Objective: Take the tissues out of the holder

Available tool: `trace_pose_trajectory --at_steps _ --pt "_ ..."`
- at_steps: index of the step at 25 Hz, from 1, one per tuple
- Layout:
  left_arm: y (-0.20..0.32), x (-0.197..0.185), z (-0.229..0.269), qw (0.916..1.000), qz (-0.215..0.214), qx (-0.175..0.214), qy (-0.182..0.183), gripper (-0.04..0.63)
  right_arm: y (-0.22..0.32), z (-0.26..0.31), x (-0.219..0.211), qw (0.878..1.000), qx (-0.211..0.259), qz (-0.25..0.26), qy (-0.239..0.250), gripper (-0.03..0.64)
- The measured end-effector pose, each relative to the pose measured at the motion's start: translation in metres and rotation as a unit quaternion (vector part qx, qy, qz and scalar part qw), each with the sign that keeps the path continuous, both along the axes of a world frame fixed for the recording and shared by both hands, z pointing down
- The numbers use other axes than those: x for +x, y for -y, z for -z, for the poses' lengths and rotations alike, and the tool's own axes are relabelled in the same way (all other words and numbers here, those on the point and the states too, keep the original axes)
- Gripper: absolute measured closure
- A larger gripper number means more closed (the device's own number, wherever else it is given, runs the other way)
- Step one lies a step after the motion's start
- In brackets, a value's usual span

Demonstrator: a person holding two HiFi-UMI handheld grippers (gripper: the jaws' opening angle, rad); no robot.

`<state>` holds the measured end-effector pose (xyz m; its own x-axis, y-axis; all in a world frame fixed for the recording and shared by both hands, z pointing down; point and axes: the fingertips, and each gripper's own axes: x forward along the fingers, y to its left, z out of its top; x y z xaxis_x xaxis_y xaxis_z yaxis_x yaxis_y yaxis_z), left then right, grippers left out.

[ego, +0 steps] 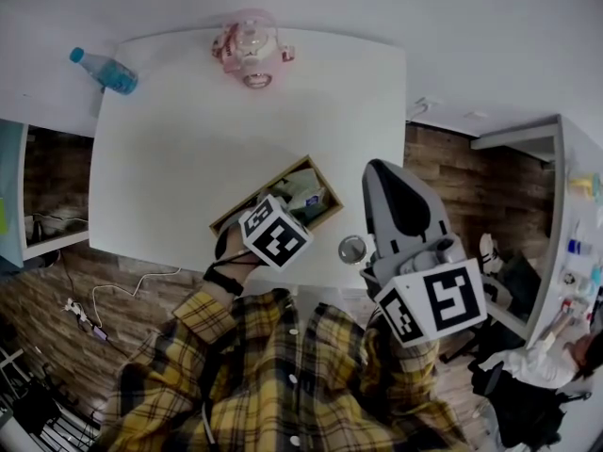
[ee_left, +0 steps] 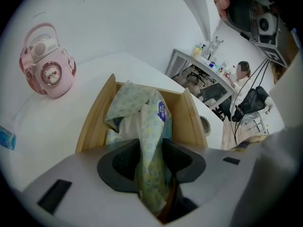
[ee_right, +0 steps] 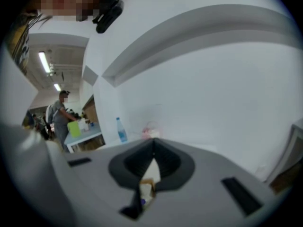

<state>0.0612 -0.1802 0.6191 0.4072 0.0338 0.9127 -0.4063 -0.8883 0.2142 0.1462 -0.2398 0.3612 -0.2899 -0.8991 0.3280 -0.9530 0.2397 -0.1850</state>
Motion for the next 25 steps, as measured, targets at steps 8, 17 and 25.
trace_pose_trajectory --at_steps 8,17,25 --pt "0.001 0.001 -0.003 1.0000 -0.004 0.008 -0.004 0.457 -0.003 -0.005 -0.002 1.000 -0.007 0.004 0.005 0.607" --pt "0.001 0.002 -0.002 0.9996 0.000 -0.010 -0.025 0.523 -0.004 -0.003 -0.006 1.000 -0.006 0.006 -0.001 0.607" --pt "0.003 0.001 0.013 0.9976 0.019 0.015 -0.065 0.535 -0.006 0.004 -0.010 1.000 -0.002 0.014 -0.009 0.607"
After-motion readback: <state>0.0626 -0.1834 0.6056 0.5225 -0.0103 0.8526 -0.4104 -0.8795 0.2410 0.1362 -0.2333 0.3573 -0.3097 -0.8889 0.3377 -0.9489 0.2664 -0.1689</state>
